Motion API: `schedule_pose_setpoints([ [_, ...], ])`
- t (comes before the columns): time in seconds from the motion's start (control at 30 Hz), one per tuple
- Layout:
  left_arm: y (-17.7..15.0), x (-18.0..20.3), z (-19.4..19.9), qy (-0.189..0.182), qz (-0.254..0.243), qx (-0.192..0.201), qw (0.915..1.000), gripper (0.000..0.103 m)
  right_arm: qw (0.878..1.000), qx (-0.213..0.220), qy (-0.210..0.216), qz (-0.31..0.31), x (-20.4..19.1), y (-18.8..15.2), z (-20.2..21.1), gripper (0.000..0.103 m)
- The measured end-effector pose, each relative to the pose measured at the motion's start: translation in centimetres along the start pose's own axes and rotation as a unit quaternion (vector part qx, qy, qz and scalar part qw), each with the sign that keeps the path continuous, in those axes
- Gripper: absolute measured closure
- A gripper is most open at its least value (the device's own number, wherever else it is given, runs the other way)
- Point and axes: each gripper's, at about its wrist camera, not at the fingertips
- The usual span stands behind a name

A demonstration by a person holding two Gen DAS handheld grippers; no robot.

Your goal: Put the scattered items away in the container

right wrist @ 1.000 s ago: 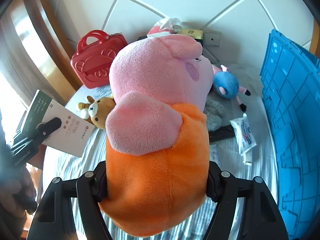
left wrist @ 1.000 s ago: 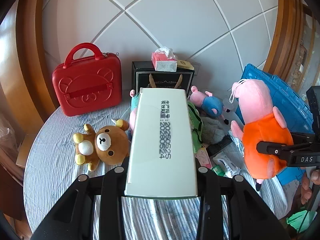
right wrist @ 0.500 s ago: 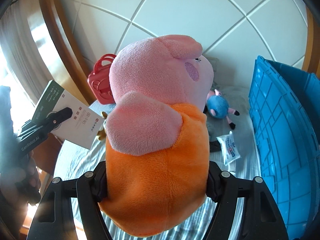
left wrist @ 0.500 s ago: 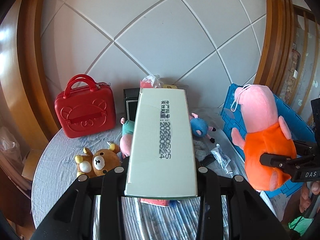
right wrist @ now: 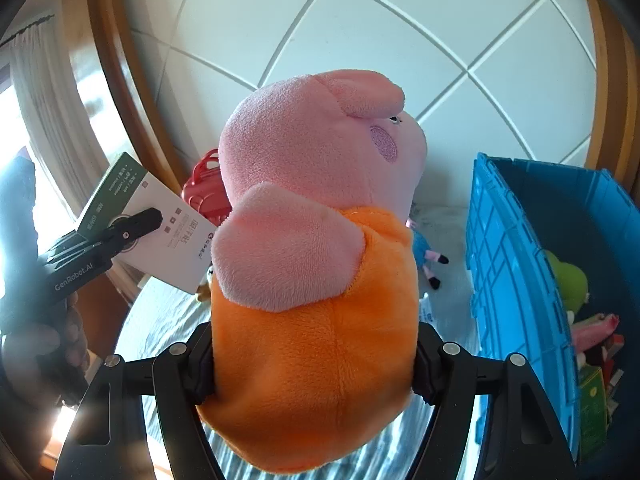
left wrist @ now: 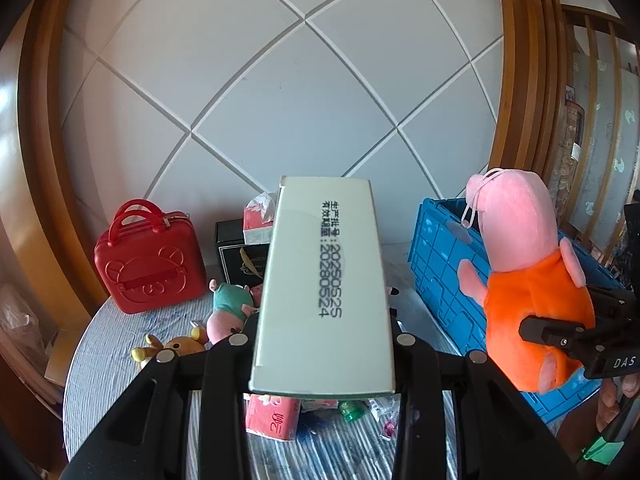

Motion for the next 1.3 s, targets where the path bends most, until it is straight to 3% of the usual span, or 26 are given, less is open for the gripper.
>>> schedule_pose_setpoints([
  [0.37,2.4,7.8,-2.9,-0.016,-0.017,0.018,0.9996,0.070,0.999,0.029,-0.002,-0.025,7.6,0.8,3.1,0.030],
  [0.8,5.4,17.0,-7.7,-0.057,-0.052,0.009,0.9969,0.070,0.996,0.057,-0.027,-0.070,16.7,0.6,6.7,0.030],
  [1.3,7.4,28.2,-14.0,-0.134,-0.108,-0.021,0.9849,0.070,0.985,0.053,-0.091,-0.138,26.6,-1.1,8.9,0.030],
])
Point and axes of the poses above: each gripper's, at about its wrist camera, not at the fingertips, and z roughly against the way its jaws point, x to its right, y to its top, and after that the axes turned 13 degrees about -y, right-handed
